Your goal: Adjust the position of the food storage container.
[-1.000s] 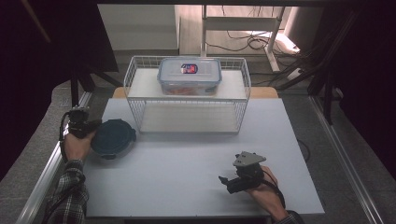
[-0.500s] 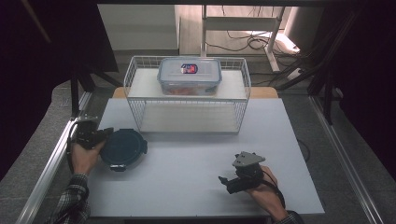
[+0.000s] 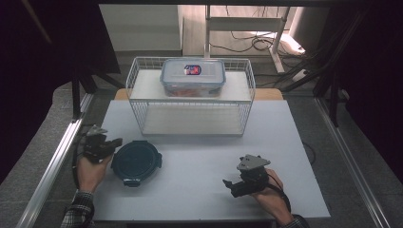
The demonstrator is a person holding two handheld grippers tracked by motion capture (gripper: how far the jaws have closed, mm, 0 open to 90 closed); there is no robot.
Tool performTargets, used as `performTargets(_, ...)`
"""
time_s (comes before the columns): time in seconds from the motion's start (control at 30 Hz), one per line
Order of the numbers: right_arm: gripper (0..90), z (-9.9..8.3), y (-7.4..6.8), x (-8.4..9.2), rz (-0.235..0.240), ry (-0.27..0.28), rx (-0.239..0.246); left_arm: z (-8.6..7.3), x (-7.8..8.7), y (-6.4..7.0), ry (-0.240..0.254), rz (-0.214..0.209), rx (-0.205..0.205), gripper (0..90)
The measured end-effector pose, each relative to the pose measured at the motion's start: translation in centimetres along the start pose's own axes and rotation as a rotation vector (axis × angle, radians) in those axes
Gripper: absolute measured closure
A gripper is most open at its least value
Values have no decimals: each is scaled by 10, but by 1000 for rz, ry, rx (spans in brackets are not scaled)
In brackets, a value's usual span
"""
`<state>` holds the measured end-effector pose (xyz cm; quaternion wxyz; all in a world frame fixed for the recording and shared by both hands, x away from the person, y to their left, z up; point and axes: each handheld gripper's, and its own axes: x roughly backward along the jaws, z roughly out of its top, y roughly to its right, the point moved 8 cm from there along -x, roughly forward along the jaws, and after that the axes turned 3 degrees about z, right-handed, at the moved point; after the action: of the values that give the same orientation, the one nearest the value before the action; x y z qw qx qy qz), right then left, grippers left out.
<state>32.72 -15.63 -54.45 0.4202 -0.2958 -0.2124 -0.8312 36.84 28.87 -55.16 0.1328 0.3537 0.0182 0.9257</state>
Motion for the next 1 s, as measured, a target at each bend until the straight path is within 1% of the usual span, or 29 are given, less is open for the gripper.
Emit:
performTargets(0.03,19,0,0,0,-1,2,-5,-4,4,-4,-2,-2,22,900)
performTargets(0.1,19,0,1,1,0,4,-9,-16,10,-5,-20,-14,34,900)
performTargets(0.17,20,0,1,0,0,4,-12,-29,11,0,-51,-35,24,900)
performTargets(0.2,20,0,1,0,0,3,-13,-33,11,2,-60,-48,24,900)
performTargets(0.23,21,0,1,0,0,3,-13,-37,11,3,-68,-33,26,900)
performTargets(0.27,21,0,1,1,0,4,-14,-39,12,3,-72,-39,33,900)
performTargets(0.33,21,1,1,2,-2,7,-14,-41,14,4,-70,-71,72,900)
performTargets(0.37,21,1,2,2,-3,10,-17,-43,15,4,-75,-73,76,900)
performTargets(0.43,21,1,3,3,-6,13,-22,-47,15,6,-83,-65,81,900)
performTargets(0.5,21,0,5,3,-6,14,-29,-51,16,9,-94,-76,91,900)
performTargets(0.53,21,-1,6,3,-8,12,-29,-54,15,13,-111,-90,84,900)
performTargets(0.57,21,-1,7,3,-8,14,-34,-57,13,16,-124,-75,67,900)
performTargets(0.6,21,-1,8,3,-7,14,-38,-58,12,20,-126,-65,53,900)
performTargets(0.63,21,-1,8,3,-8,16,-43,-58,12,23,-132,-71,45,900)
performTargets(0.67,21,-1,9,3,-9,18,-44,-57,11,27,-136,-85,39,900)
performTargets(0.83,21,-2,12,4,-12,23,-56,-57,5,50,-147,-153,33,900)
performTargets(0.93,20,-3,13,4,-14,24,-59,-56,0,66,-155,-194,18,900)
performTargets(1.0,21,-3,13,4,-13,21,-58,-53,-4,76,-162,-218,0,900)
